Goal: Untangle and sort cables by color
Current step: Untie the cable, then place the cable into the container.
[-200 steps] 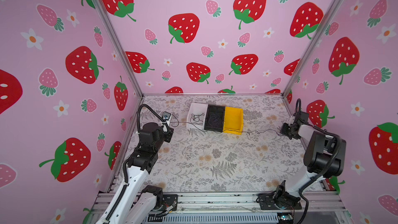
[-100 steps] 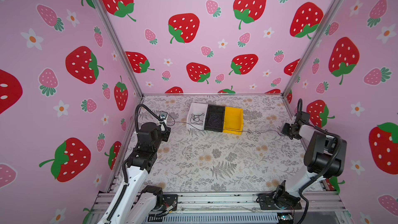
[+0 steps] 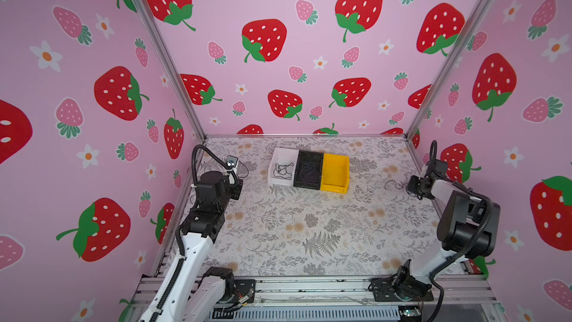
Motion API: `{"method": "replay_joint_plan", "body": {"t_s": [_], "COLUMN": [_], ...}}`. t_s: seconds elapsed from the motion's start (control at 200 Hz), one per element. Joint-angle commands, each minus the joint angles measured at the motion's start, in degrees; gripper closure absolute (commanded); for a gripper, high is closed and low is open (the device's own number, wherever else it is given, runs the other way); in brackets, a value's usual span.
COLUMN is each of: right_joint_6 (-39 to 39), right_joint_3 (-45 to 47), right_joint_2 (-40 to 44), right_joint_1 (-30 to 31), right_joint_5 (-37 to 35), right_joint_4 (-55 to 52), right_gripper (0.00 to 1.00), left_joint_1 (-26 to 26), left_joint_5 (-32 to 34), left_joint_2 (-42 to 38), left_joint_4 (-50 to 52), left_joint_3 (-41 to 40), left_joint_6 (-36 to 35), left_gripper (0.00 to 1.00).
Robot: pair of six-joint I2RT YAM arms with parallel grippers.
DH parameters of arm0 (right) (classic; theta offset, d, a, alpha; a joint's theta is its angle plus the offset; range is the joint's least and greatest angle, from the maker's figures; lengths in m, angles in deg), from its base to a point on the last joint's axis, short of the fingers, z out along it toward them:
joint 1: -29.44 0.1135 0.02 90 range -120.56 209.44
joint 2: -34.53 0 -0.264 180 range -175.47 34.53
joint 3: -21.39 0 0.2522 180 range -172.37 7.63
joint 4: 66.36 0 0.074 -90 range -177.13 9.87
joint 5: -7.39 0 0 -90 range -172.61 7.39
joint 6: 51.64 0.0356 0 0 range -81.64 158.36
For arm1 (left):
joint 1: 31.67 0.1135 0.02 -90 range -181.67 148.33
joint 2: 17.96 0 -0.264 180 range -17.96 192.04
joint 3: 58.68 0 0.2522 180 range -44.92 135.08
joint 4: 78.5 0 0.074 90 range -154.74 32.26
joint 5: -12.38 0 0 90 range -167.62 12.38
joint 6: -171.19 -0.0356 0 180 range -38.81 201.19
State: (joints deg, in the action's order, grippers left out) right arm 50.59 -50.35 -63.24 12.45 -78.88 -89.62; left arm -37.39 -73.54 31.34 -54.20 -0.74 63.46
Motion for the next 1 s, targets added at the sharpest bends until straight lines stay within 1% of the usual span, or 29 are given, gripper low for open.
{"method": "replay_joint_plan", "body": {"t_s": [0.0,0.095,0.135,0.155,0.37,0.505,0.695,0.815,0.995], "right_joint_6": [-0.95,-1.67,-1.78,-1.84,-1.99,-1.69,-1.07,-0.58,0.14], "right_joint_3": [1.10,2.31,2.66,2.82,4.78,7.21,11.22,12.61,13.94], "right_joint_2": [2.68,4.74,5.49,5.76,7.64,8.13,9.55,10.39,9.92], "right_joint_1": [0.88,3.89,5.39,6.01,12.95,16.96,19.86,21.36,22.84], "right_joint_5": [6.01,7.68,7.98,7.96,10.09,10.14,9.72,9.90,10.24], "right_joint_4": [1.62,1.24,0.78,0.58,-1.31,-1.97,-1.50,-1.27,-0.01], "right_gripper": [1.00,1.00,0.99,0.99,0.99,0.98,0.99,0.98,0.98], "left_joint_1": [0.27,0.07,-0.06,-0.13,-0.73,-1.86,-4.72,-6.01,-6.46], "left_joint_5": [-7.73,-11.39,-11.57,-13.22,-16.57,-17.30,-18.16,-17.65,-16.82], "left_joint_2": [0.22,1.09,1.34,1.51,6.08,11.10,18.33,22.39,27.79], "left_joint_4": [-0.20,0.80,1.13,1.26,1.06,0.11,-1.87,-3.44,-6.24], "left_joint_3": [2.85,4.78,6.01,6.58,14.85,20.56,26.92,29.60,32.29], "left_joint_6": [0.99,2.38,2.87,3.09,4.29,4.32,3.79,3.52,4.29], "left_gripper": [1.00,1.00,1.00,1.00,1.00,1.00,1.00,1.00,1.00]}}
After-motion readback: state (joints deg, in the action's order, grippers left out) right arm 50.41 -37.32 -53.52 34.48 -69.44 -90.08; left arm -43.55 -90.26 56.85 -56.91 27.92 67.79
